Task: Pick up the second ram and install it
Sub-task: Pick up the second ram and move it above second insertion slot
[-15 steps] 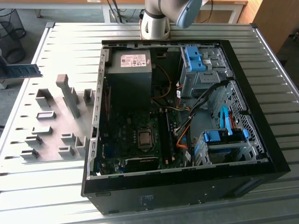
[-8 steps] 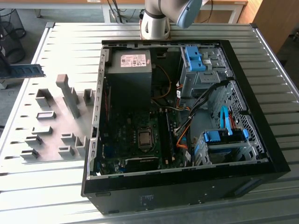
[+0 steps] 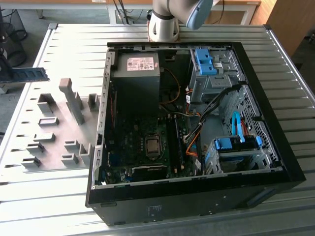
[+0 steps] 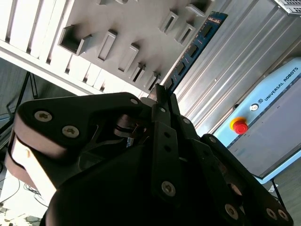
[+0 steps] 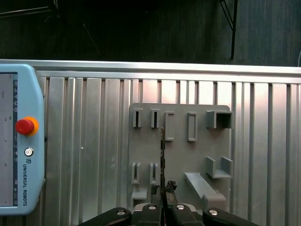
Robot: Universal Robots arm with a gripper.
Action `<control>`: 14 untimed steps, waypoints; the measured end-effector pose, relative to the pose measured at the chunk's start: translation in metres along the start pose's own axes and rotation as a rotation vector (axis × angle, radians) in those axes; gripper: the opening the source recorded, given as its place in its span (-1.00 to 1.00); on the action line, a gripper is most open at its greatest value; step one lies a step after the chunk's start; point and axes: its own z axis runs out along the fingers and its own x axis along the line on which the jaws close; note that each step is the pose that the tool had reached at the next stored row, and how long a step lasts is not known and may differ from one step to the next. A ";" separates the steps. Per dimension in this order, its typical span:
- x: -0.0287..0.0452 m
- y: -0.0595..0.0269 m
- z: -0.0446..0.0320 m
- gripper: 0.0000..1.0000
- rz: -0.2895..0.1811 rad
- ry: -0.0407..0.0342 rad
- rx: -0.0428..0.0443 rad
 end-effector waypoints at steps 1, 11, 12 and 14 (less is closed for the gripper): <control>0.0000 -0.0003 0.0000 -0.73 0.000 0.0000 0.0001; 0.0001 -0.0046 0.0000 -0.73 0.000 0.0000 0.0000; 0.0001 -0.0052 0.0000 -0.73 0.000 -0.0001 0.0001; 0.0001 -0.0061 0.0000 -0.73 0.000 -0.0001 0.0001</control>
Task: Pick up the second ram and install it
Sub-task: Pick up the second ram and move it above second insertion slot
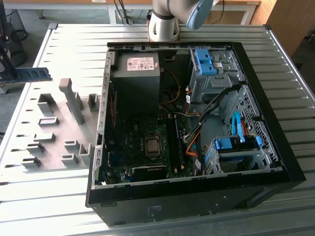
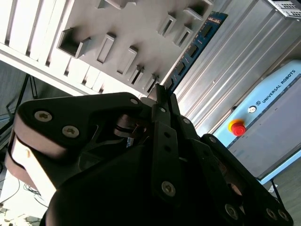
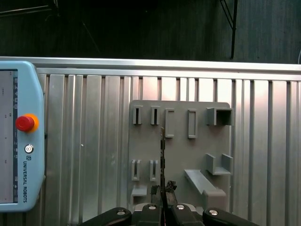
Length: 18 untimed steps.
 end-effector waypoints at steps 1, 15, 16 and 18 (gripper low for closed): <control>0.0000 -0.0003 0.0000 -0.73 0.000 0.0000 0.0000; 0.0001 -0.0083 -0.0001 -0.73 0.000 0.0000 0.0000; 0.0001 -0.0088 -0.0001 -0.73 0.000 0.0000 0.0000; 0.0001 -0.0095 -0.0001 -0.73 0.000 0.0000 0.0001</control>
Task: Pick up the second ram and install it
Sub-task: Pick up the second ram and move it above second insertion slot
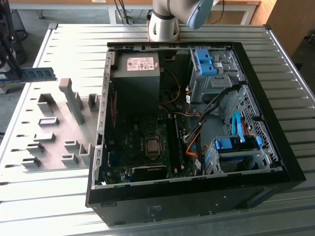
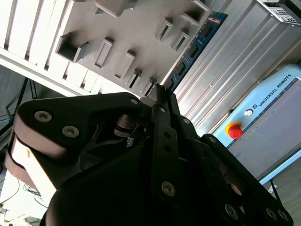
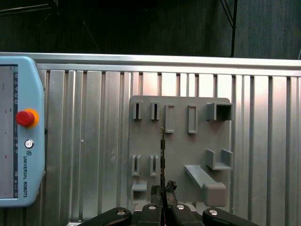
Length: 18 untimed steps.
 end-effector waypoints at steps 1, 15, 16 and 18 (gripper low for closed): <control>0.0000 -0.0003 0.0000 -0.73 0.000 0.0000 0.0000; 0.0001 -0.0093 -0.0002 -0.73 0.000 0.0000 -0.0001; 0.0001 -0.0105 -0.0002 -0.73 0.000 0.0001 -0.0002; 0.0002 -0.0130 -0.0002 -0.73 0.000 0.0001 -0.0001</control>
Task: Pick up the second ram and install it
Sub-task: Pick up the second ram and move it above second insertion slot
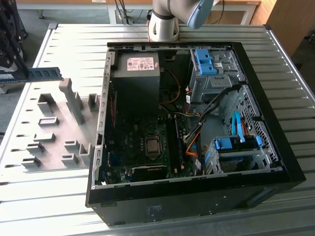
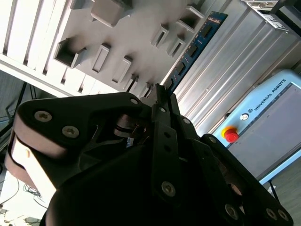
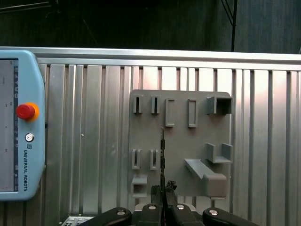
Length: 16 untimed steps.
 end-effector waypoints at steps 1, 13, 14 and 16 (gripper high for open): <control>0.0000 -0.0013 0.0000 -0.73 0.000 0.0000 -0.0001; 0.0001 -0.0112 -0.0001 -0.73 0.000 -0.0001 0.0000; 0.0001 -0.0117 -0.0001 -0.73 0.000 0.0000 0.0000; 0.0001 -0.0130 -0.0002 -0.73 0.000 0.0000 0.0000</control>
